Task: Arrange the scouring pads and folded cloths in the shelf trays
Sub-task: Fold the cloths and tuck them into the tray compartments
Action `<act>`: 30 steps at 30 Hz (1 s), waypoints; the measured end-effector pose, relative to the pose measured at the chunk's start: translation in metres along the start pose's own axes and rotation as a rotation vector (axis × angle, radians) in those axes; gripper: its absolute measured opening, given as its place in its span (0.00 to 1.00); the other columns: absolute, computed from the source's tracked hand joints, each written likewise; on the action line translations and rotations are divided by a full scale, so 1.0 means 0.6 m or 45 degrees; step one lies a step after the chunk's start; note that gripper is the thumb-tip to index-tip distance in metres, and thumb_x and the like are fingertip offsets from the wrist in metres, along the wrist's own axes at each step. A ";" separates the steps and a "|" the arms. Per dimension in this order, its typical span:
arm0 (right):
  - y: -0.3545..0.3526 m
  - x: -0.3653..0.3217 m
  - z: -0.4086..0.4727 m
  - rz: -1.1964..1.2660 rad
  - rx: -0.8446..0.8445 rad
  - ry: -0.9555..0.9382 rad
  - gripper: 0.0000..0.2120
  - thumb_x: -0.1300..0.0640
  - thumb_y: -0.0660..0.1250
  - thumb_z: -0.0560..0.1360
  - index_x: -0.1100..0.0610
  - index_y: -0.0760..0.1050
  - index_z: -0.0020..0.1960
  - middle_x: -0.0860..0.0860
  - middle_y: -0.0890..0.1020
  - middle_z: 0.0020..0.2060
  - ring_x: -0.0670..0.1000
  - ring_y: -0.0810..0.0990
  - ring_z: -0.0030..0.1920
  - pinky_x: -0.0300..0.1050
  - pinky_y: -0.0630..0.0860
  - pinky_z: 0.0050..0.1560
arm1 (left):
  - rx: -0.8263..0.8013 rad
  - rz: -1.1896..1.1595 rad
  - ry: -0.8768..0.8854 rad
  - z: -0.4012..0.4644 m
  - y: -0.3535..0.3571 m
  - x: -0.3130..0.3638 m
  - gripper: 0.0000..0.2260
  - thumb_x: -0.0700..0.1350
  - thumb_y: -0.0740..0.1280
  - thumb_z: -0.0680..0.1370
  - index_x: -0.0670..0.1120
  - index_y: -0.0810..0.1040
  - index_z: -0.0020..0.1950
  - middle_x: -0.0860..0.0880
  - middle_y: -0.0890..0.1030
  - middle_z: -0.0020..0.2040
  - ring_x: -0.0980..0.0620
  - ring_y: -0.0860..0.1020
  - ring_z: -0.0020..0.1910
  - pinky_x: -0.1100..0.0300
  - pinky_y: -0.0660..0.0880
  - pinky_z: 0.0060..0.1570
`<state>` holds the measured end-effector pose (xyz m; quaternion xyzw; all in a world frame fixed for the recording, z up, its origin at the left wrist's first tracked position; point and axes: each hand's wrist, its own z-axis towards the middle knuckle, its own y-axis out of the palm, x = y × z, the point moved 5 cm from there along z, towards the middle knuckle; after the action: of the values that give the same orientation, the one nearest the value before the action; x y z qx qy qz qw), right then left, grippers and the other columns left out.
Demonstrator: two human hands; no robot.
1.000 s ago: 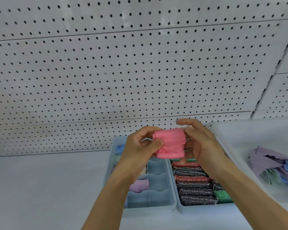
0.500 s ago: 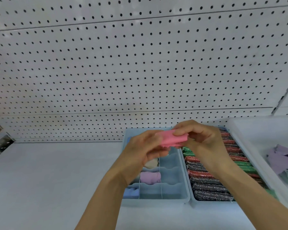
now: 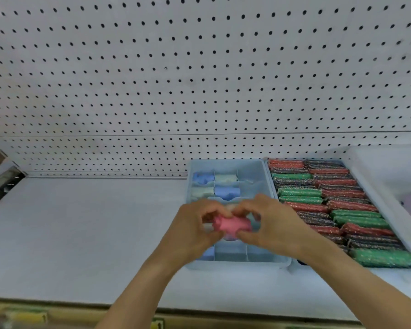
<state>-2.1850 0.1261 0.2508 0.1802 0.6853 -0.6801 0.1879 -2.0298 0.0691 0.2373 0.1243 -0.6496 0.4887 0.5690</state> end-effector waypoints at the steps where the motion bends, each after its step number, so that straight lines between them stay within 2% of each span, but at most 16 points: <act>1: 0.014 0.000 0.000 -0.113 -0.058 0.011 0.14 0.45 0.71 0.69 0.43 0.76 0.54 0.40 0.79 0.44 0.41 0.72 0.42 0.36 0.69 0.43 | -0.029 0.069 0.032 -0.006 0.009 -0.008 0.17 0.35 0.76 0.67 0.55 0.83 0.48 0.56 0.83 0.45 0.56 0.81 0.46 0.57 0.79 0.49; 3: 0.041 0.001 0.000 -0.171 -0.153 0.030 0.14 0.44 0.69 0.69 0.45 0.76 0.53 0.42 0.81 0.47 0.44 0.76 0.45 0.41 0.72 0.45 | -0.097 0.211 0.070 -0.014 0.021 -0.019 0.18 0.42 0.75 0.67 0.59 0.80 0.53 0.65 0.80 0.46 0.57 0.80 0.49 0.54 0.78 0.50; 5: 0.060 0.005 0.002 -0.139 -0.211 0.040 0.12 0.44 0.70 0.69 0.47 0.77 0.50 0.43 0.81 0.46 0.47 0.78 0.46 0.43 0.74 0.46 | -0.177 0.377 0.086 -0.020 0.023 -0.032 0.24 0.47 0.72 0.67 0.66 0.75 0.60 0.74 0.75 0.50 0.60 0.75 0.58 0.53 0.76 0.57; 7: 0.070 0.009 0.005 -0.219 -0.258 0.020 0.12 0.45 0.69 0.69 0.48 0.78 0.51 0.44 0.81 0.47 0.48 0.78 0.47 0.43 0.73 0.45 | -0.203 0.451 0.067 -0.023 0.014 -0.056 0.25 0.44 0.69 0.69 0.64 0.75 0.62 0.71 0.73 0.60 0.63 0.65 0.68 0.51 0.66 0.68; 9: 0.077 0.008 0.010 -0.358 -0.292 -0.025 0.13 0.46 0.67 0.70 0.47 0.77 0.53 0.45 0.81 0.48 0.49 0.78 0.49 0.42 0.73 0.44 | -0.114 0.500 0.031 -0.023 -0.002 -0.078 0.27 0.37 0.66 0.69 0.59 0.73 0.65 0.63 0.70 0.67 0.66 0.55 0.72 0.51 0.56 0.74; 12: 0.088 -0.003 0.018 -0.588 -0.331 -0.114 0.12 0.47 0.65 0.73 0.48 0.77 0.54 0.47 0.81 0.50 0.52 0.78 0.51 0.42 0.67 0.40 | -0.062 0.594 -0.071 -0.022 -0.008 -0.108 0.26 0.34 0.64 0.72 0.55 0.71 0.67 0.58 0.65 0.73 0.61 0.50 0.76 0.50 0.52 0.76; 14: 0.099 -0.014 0.023 -0.740 -0.375 -0.157 0.09 0.49 0.64 0.75 0.50 0.77 0.53 0.48 0.80 0.50 0.54 0.79 0.51 0.42 0.63 0.40 | -0.078 0.586 -0.111 -0.026 -0.001 -0.121 0.26 0.34 0.63 0.74 0.54 0.69 0.69 0.56 0.63 0.75 0.62 0.46 0.75 0.54 0.51 0.77; 17: 0.112 -0.028 0.032 -0.845 -0.408 -0.205 0.03 0.54 0.64 0.76 0.51 0.70 0.44 0.51 0.80 0.49 0.56 0.79 0.51 0.42 0.61 0.36 | -0.063 0.525 -0.104 -0.030 0.003 -0.127 0.26 0.32 0.62 0.74 0.52 0.70 0.69 0.57 0.62 0.75 0.63 0.45 0.75 0.60 0.49 0.76; 19: 0.116 -0.034 0.037 -0.863 -0.432 -0.204 0.06 0.57 0.63 0.76 0.50 0.66 0.43 0.52 0.80 0.50 0.56 0.79 0.51 0.43 0.62 0.36 | -0.064 0.526 -0.104 -0.028 0.004 -0.129 0.27 0.32 0.61 0.74 0.52 0.69 0.70 0.57 0.62 0.75 0.61 0.46 0.77 0.62 0.49 0.76; 21: 0.122 -0.035 0.042 -0.886 -0.457 -0.209 0.02 0.58 0.62 0.76 0.52 0.72 0.46 0.53 0.80 0.51 0.57 0.79 0.52 0.44 0.65 0.40 | -0.060 0.530 -0.107 -0.028 0.004 -0.132 0.27 0.32 0.61 0.74 0.52 0.69 0.70 0.57 0.62 0.75 0.59 0.46 0.78 0.61 0.50 0.76; 23: 0.124 -0.039 0.043 -0.910 -0.458 -0.243 0.05 0.58 0.61 0.77 0.55 0.75 0.50 0.54 0.80 0.51 0.57 0.79 0.53 0.45 0.66 0.42 | -0.053 0.521 -0.103 -0.028 0.005 -0.134 0.27 0.32 0.61 0.74 0.52 0.69 0.69 0.57 0.62 0.75 0.59 0.47 0.78 0.60 0.51 0.76; 24: 0.126 -0.038 0.043 -0.903 -0.470 -0.259 0.04 0.57 0.61 0.77 0.55 0.74 0.49 0.54 0.80 0.50 0.57 0.79 0.52 0.45 0.66 0.42 | -0.049 0.517 -0.101 -0.029 0.005 -0.134 0.27 0.32 0.61 0.74 0.52 0.70 0.69 0.57 0.63 0.75 0.59 0.47 0.78 0.60 0.51 0.76; 25: 0.126 -0.037 0.041 -0.864 -0.481 -0.259 0.04 0.56 0.61 0.78 0.54 0.73 0.45 0.53 0.79 0.47 0.57 0.78 0.52 0.45 0.66 0.42 | -0.048 0.515 -0.099 -0.030 0.005 -0.135 0.27 0.32 0.61 0.74 0.52 0.70 0.69 0.57 0.63 0.75 0.59 0.47 0.78 0.61 0.51 0.76; 27: 0.124 -0.024 0.040 -0.762 -0.540 -0.224 0.10 0.53 0.62 0.77 0.55 0.68 0.37 0.50 0.74 0.37 0.56 0.77 0.46 0.44 0.67 0.40 | -0.052 0.520 -0.095 -0.031 0.004 -0.134 0.26 0.32 0.61 0.74 0.53 0.70 0.69 0.57 0.63 0.75 0.59 0.47 0.78 0.62 0.51 0.76; 28: 0.122 -0.011 0.039 -0.674 -0.582 -0.187 0.10 0.53 0.63 0.75 0.56 0.71 0.37 0.50 0.74 0.35 0.55 0.77 0.44 0.44 0.69 0.38 | -0.057 0.530 -0.089 -0.031 0.003 -0.134 0.26 0.32 0.62 0.74 0.53 0.70 0.69 0.57 0.63 0.75 0.59 0.47 0.78 0.63 0.51 0.75; 30: 0.115 0.015 0.033 -0.422 -0.627 -0.122 0.08 0.54 0.63 0.73 0.56 0.79 0.44 0.50 0.80 0.39 0.53 0.78 0.43 0.47 0.76 0.42 | -0.058 0.539 -0.090 -0.032 0.002 -0.133 0.25 0.33 0.62 0.75 0.53 0.70 0.68 0.57 0.64 0.74 0.58 0.47 0.78 0.63 0.51 0.74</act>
<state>-2.1580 0.1070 0.1865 -0.0175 0.8400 -0.5226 0.1447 -1.9932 0.0532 0.1657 -0.0108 -0.6916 0.5779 0.4331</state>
